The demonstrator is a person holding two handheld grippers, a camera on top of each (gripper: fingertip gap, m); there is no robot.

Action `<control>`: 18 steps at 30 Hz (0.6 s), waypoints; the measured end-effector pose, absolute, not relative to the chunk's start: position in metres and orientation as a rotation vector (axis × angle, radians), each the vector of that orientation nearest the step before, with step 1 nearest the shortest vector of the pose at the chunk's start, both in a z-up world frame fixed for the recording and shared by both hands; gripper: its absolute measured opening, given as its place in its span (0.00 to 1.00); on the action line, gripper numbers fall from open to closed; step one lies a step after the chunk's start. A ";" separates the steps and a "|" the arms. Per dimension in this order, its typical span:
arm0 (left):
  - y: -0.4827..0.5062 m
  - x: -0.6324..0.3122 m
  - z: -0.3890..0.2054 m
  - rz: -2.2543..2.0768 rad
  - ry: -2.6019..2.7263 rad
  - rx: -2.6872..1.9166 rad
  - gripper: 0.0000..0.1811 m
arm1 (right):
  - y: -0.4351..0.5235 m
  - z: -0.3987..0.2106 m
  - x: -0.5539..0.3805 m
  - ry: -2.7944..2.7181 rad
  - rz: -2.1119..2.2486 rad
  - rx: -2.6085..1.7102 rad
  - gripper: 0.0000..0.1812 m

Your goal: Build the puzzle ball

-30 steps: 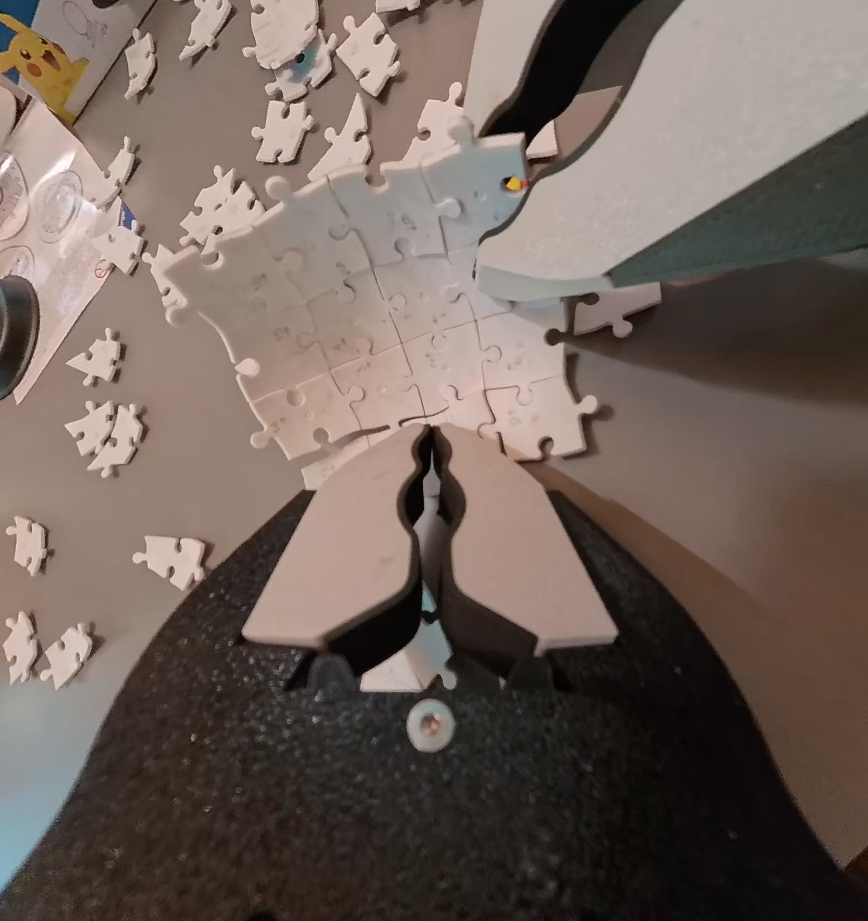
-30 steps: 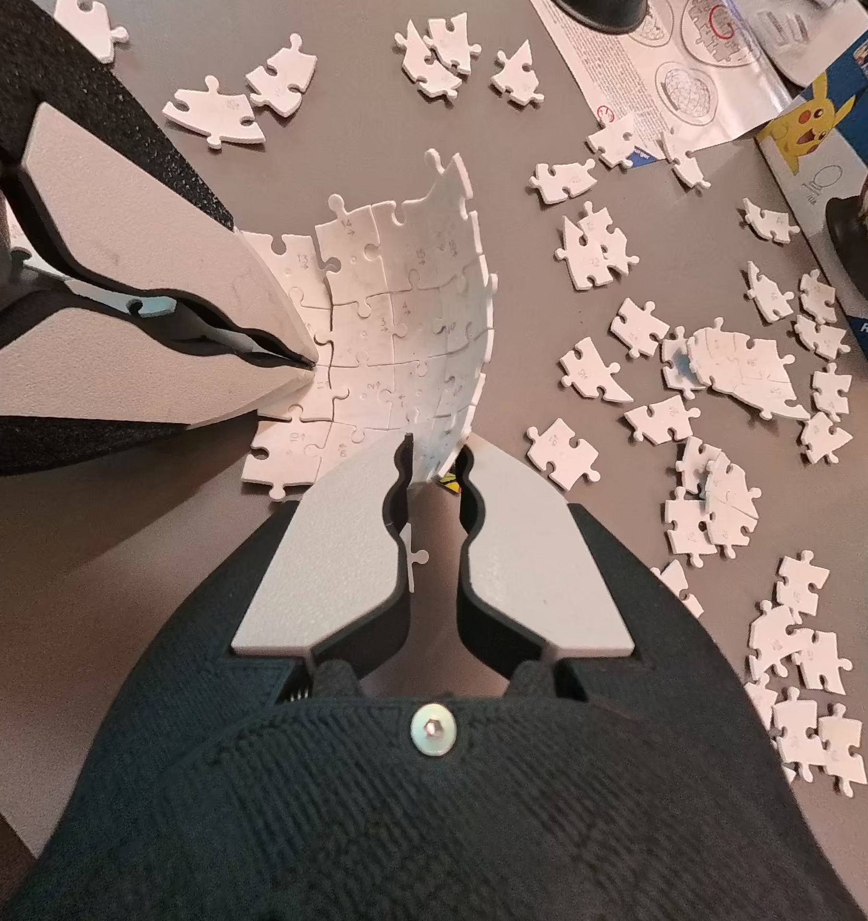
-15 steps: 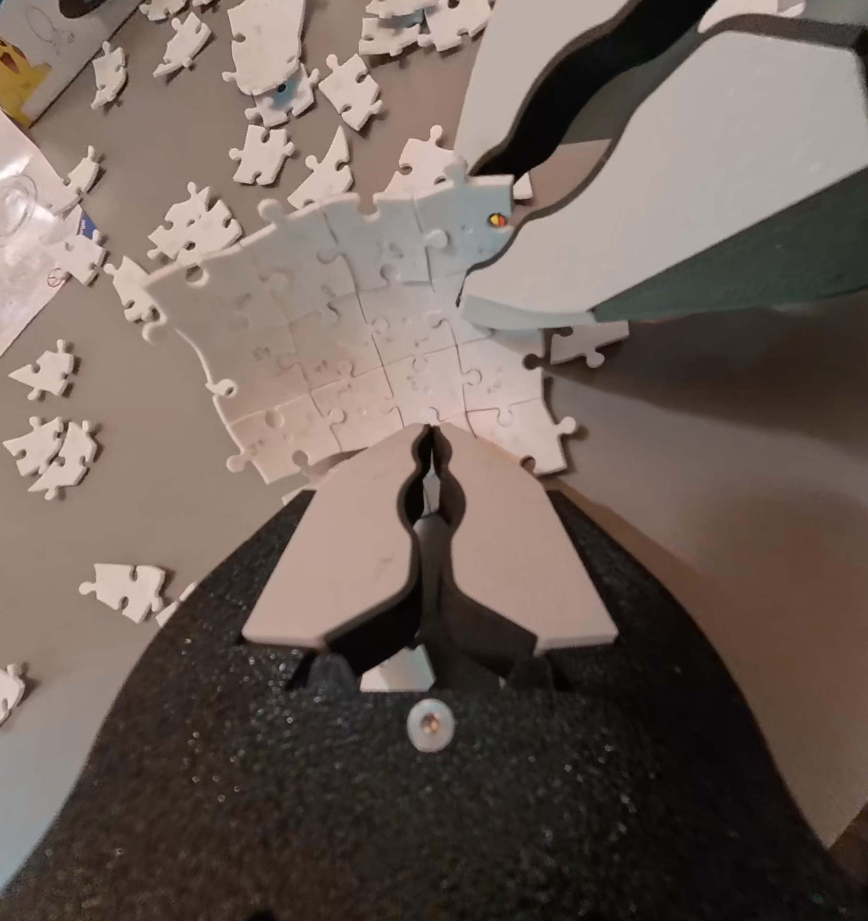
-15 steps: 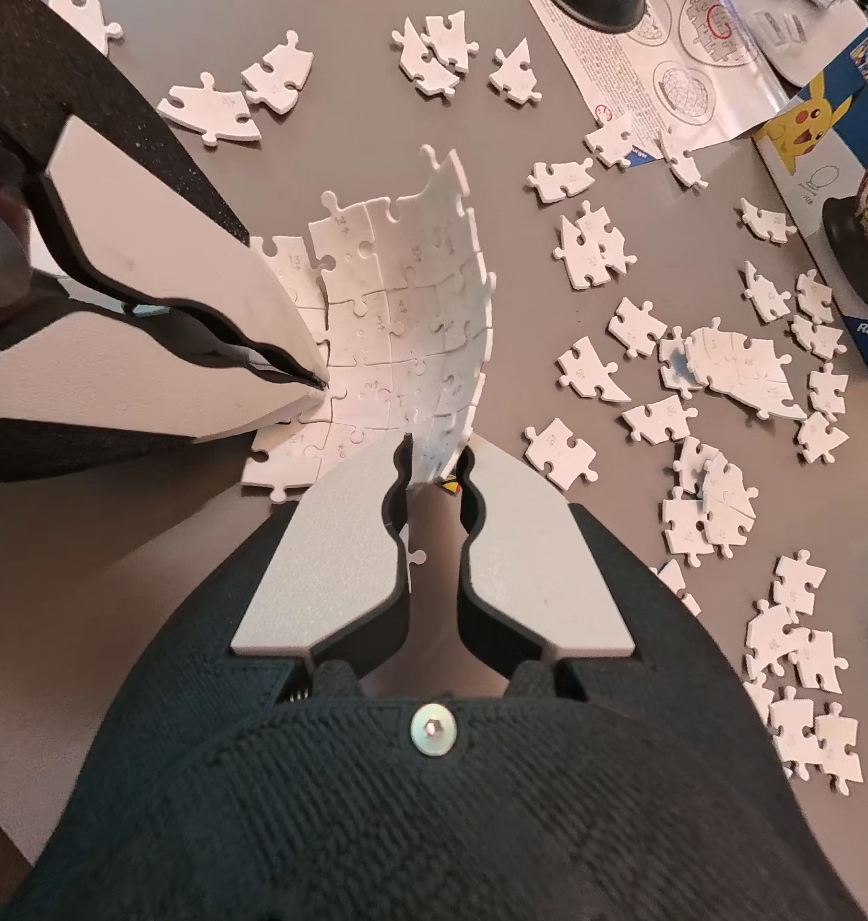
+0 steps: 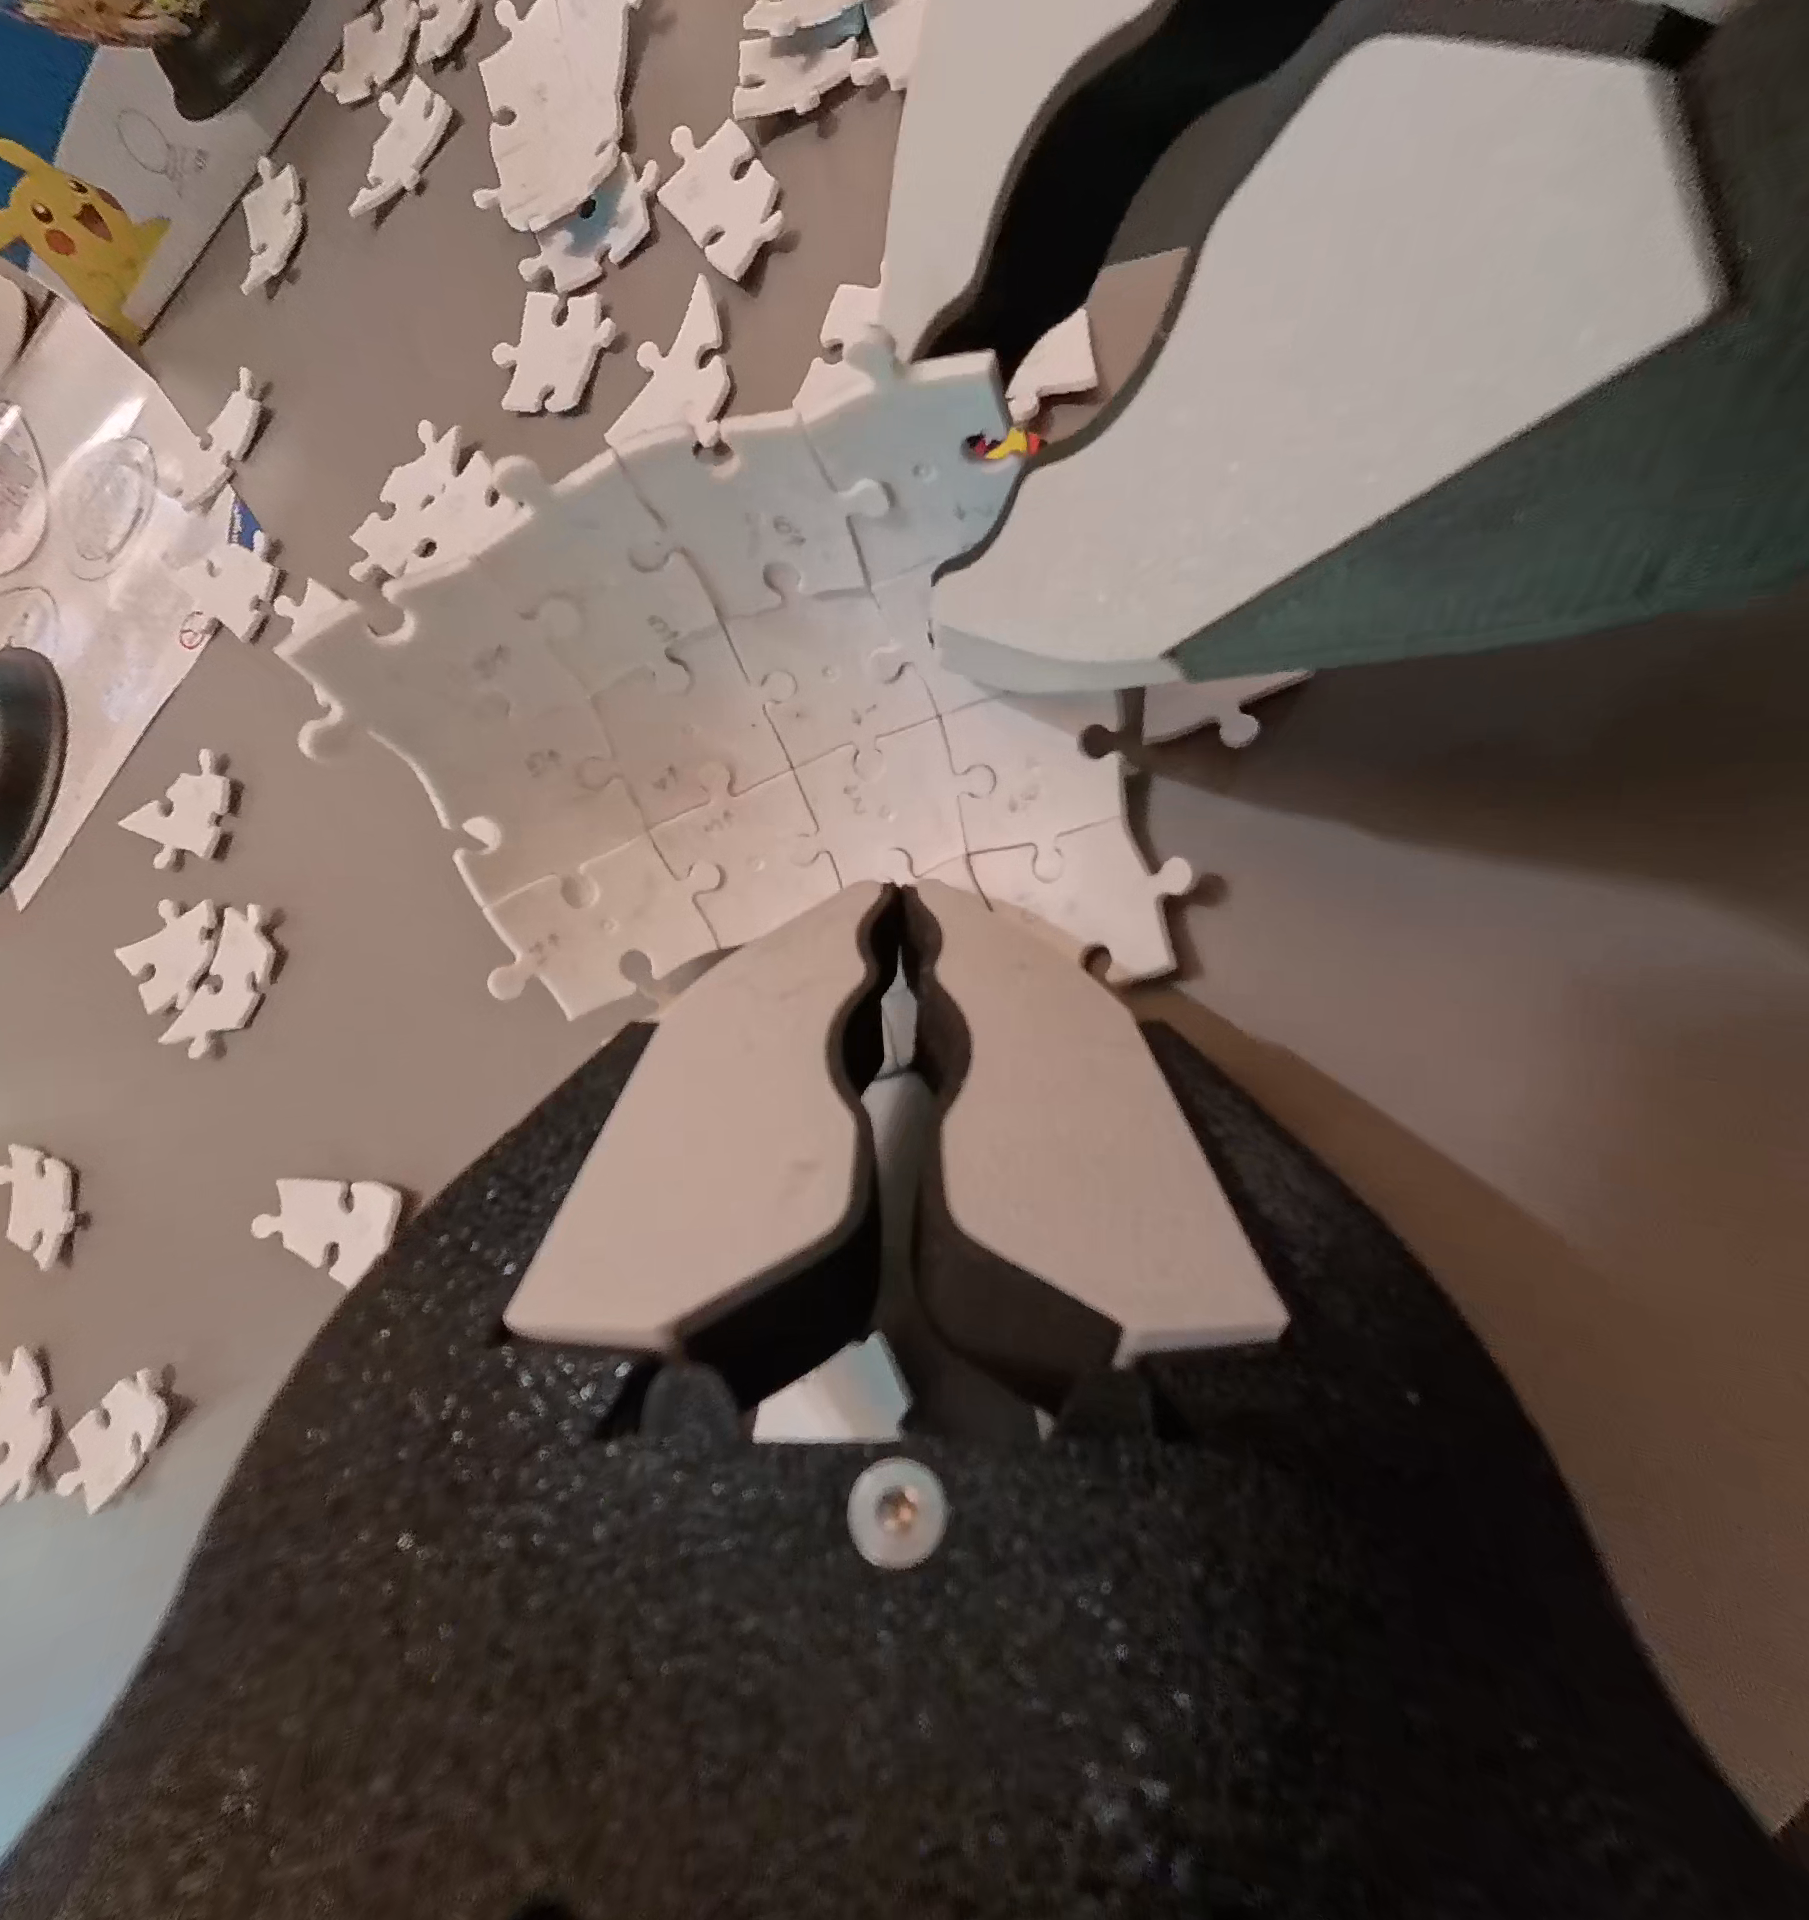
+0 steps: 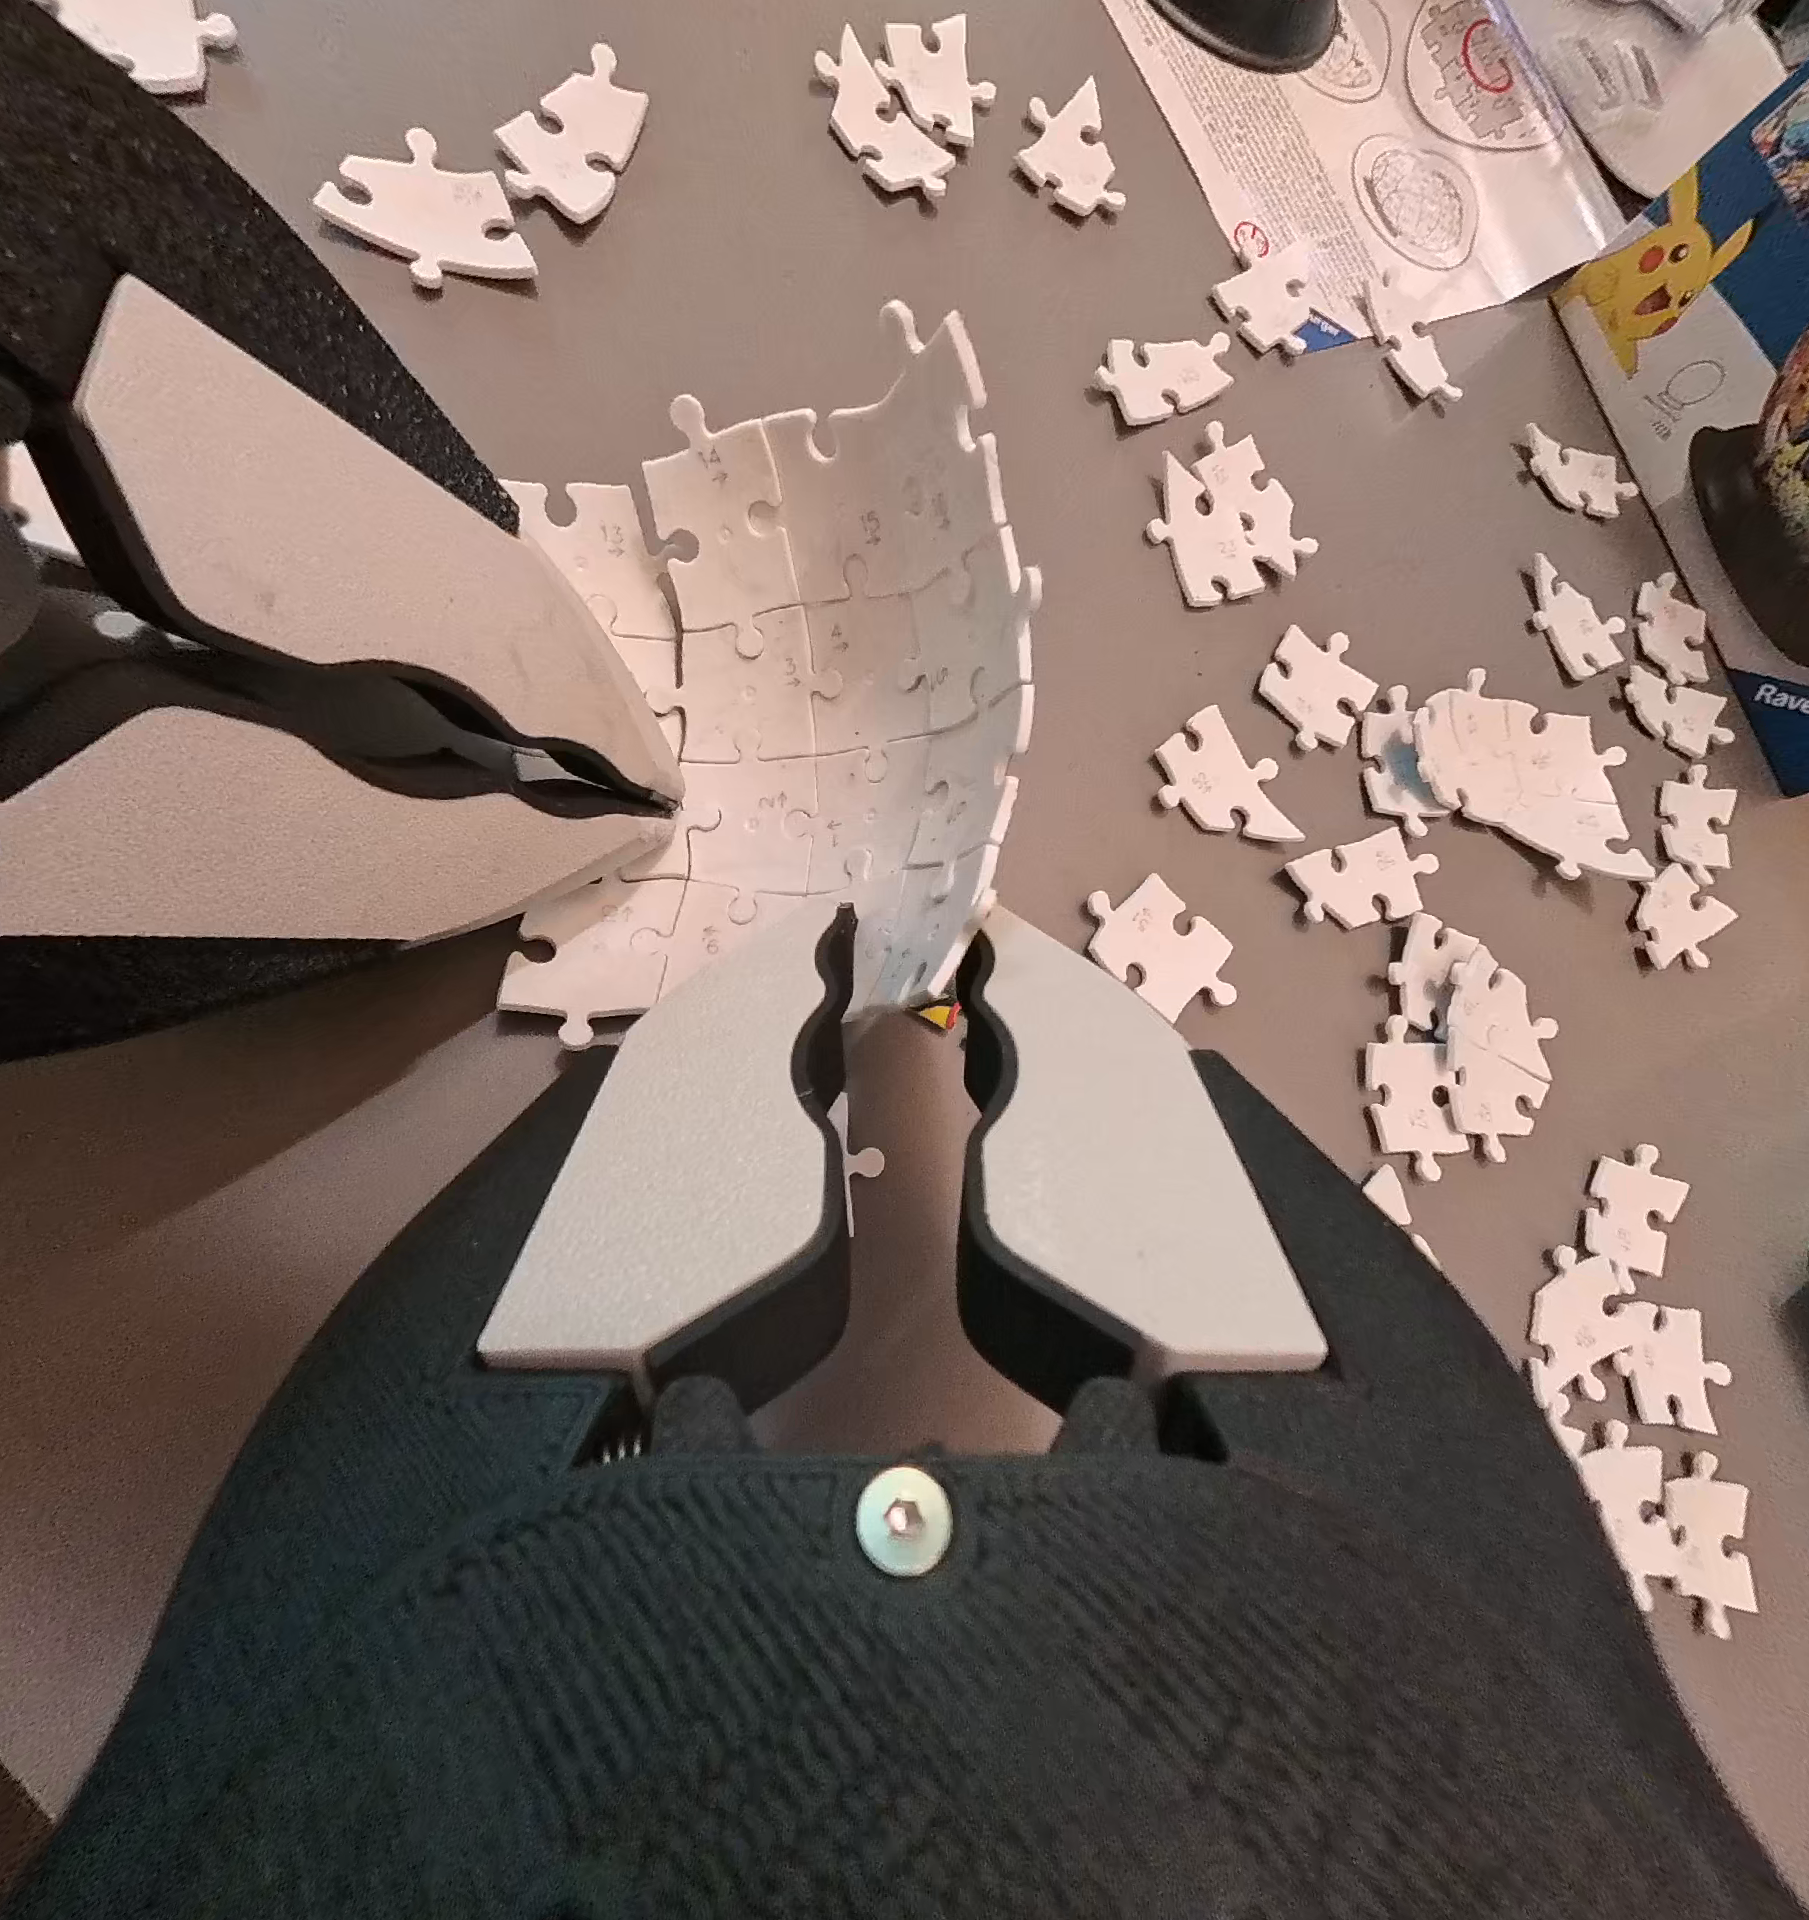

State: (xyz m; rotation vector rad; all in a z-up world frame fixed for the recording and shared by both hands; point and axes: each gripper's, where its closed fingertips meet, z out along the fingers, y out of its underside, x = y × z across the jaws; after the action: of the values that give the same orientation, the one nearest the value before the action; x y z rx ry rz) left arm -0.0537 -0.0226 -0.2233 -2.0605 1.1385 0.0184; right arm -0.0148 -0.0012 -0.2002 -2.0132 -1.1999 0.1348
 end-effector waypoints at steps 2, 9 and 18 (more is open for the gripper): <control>-0.022 -0.054 -0.223 -0.005 1.128 -2.066 0.00 | -0.001 -0.201 -0.014 -1.197 0.140 -2.018 0.10; -0.022 -0.053 -0.217 -0.069 1.103 -1.990 0.01 | -0.003 -0.200 -0.011 -1.200 0.120 -2.031 0.11; -0.017 -0.074 -0.204 -0.191 0.880 -2.075 0.08 | -0.002 -0.199 -0.006 -1.205 0.095 -2.041 0.11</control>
State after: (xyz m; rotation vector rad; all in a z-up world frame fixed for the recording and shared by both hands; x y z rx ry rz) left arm -0.0740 -0.0170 -0.2041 -2.0746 0.8800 -0.1905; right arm -0.0058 -0.0017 -0.1995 -2.0409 -1.2054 0.0953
